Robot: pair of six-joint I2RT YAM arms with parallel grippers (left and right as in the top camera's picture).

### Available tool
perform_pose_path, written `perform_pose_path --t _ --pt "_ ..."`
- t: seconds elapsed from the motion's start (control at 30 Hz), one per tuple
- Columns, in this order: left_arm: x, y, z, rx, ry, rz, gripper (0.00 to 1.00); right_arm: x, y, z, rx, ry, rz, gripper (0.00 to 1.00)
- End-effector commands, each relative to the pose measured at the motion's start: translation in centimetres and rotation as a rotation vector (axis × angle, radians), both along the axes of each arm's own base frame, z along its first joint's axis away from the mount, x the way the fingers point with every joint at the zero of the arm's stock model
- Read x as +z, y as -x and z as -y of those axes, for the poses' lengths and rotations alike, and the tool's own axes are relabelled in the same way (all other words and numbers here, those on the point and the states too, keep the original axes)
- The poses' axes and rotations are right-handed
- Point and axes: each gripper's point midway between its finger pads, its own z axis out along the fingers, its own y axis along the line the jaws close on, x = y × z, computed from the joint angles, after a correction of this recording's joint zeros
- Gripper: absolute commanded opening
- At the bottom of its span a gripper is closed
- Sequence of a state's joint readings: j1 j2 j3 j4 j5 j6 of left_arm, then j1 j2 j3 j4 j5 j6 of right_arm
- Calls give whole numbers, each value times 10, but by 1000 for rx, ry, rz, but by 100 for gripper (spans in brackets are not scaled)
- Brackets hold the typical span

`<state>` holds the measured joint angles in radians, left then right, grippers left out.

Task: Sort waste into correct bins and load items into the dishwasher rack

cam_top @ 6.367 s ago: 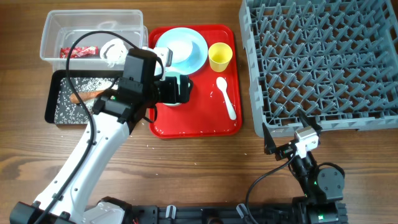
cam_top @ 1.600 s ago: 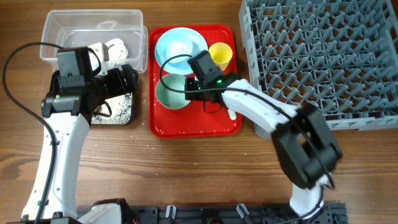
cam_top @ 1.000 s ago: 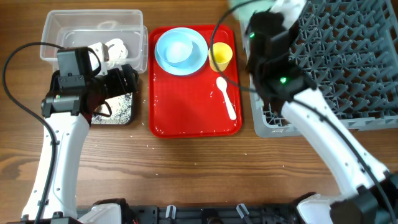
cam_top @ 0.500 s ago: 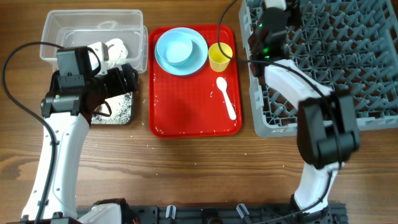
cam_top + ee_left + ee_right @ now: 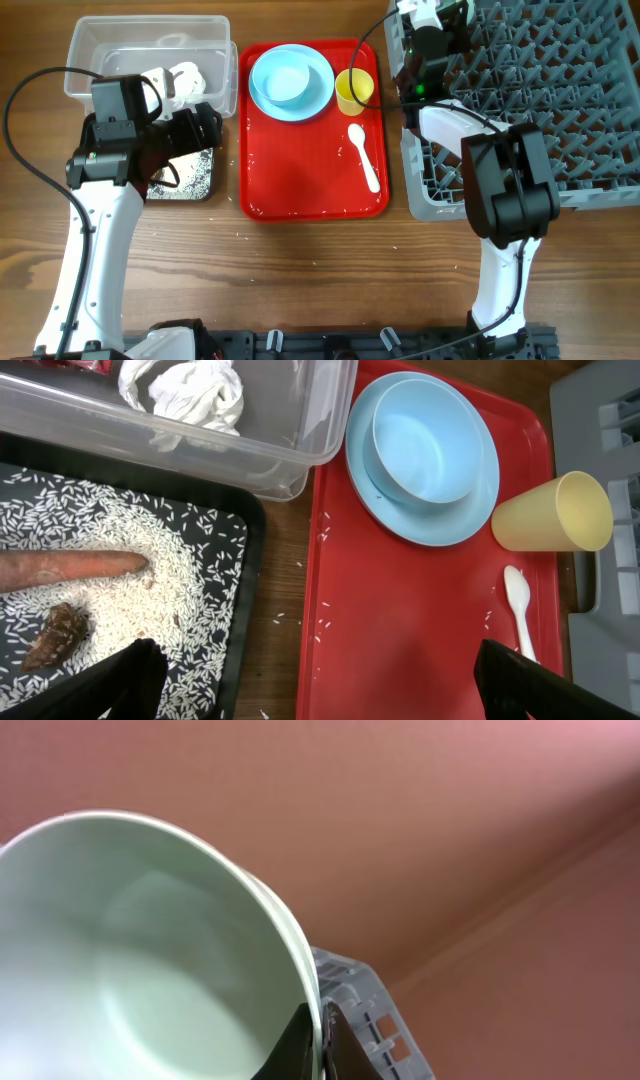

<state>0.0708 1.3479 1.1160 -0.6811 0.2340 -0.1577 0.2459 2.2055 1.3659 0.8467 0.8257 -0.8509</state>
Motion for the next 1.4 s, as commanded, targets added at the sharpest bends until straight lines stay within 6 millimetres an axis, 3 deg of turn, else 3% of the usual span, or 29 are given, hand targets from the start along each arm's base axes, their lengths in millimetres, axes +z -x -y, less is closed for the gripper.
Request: perform_pose_path --t 0.0,0.3,0.5,0.57,0.7,0.77,1.0,1.37 --pt "13 -2 -1 -14 -8 40 100 -14 -7 -11 64 -3 -34 4" --pt "13 -2 -1 -14 -8 40 100 -51 -3 -42 144 35 -214 4" --pt "13 -2 -1 -14 -8 40 100 -52 -2 -44 141 23 -210 4" --pt "13 -2 -1 -14 -8 40 100 -42 -1 -36 95 11 -159 5" --pt "13 -2 -1 -14 -8 40 100 9 6 -12 -25 7 55 4" --pt "13 -2 -1 -14 -8 40 100 15 6 -6 -35 28 66 5" --pt "13 -2 -1 -14 -8 40 100 -21 14 30 -167 -143 45 5" --pt "13 -2 -1 -14 -8 40 100 -34 22 34 -221 -186 35 4"
